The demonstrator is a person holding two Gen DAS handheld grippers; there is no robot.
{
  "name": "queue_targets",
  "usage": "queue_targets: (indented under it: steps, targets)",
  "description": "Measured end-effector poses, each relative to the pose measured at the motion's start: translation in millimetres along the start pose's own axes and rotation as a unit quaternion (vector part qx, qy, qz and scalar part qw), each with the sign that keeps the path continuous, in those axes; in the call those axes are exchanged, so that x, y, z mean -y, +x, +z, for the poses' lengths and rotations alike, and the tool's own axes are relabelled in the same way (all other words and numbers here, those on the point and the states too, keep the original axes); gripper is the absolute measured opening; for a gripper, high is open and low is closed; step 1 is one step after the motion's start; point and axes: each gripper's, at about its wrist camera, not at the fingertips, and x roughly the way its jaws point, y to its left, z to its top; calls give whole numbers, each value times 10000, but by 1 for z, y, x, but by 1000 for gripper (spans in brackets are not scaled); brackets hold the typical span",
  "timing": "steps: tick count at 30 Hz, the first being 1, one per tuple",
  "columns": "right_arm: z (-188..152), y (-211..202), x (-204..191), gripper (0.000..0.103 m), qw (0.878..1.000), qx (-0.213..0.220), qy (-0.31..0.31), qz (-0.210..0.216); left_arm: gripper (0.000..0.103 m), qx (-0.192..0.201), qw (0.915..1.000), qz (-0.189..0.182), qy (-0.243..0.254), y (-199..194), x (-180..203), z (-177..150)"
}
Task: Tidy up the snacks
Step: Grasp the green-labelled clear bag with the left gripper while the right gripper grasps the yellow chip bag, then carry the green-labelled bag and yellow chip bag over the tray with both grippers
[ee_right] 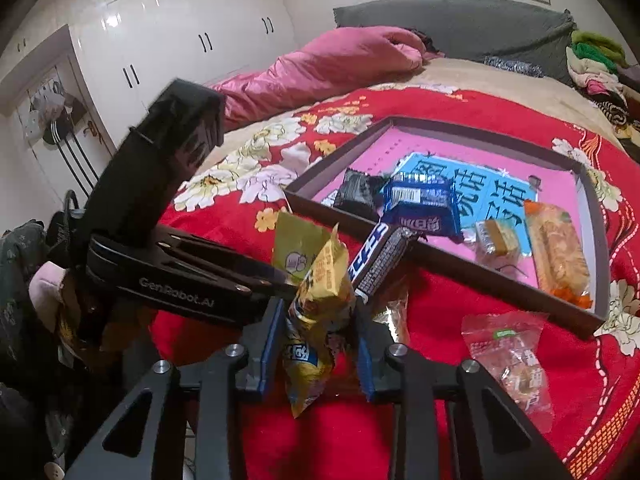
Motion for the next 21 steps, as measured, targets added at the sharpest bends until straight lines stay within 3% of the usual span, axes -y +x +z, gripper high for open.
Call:
queue_targets:
  steps: [7,12,21]
  targets:
    - [-4,2,3,25,9998,-71,134,84,40,-18,9999,-106,-94,1,-2,-2]
    - [-3,-6,14,24,9986,167,440,223,33,43,9998,-155,-69,3,3,-1]
    - [2,-28,32,24,9947,671,754,191,33,226,9995,-175,-126,-3,5,1]
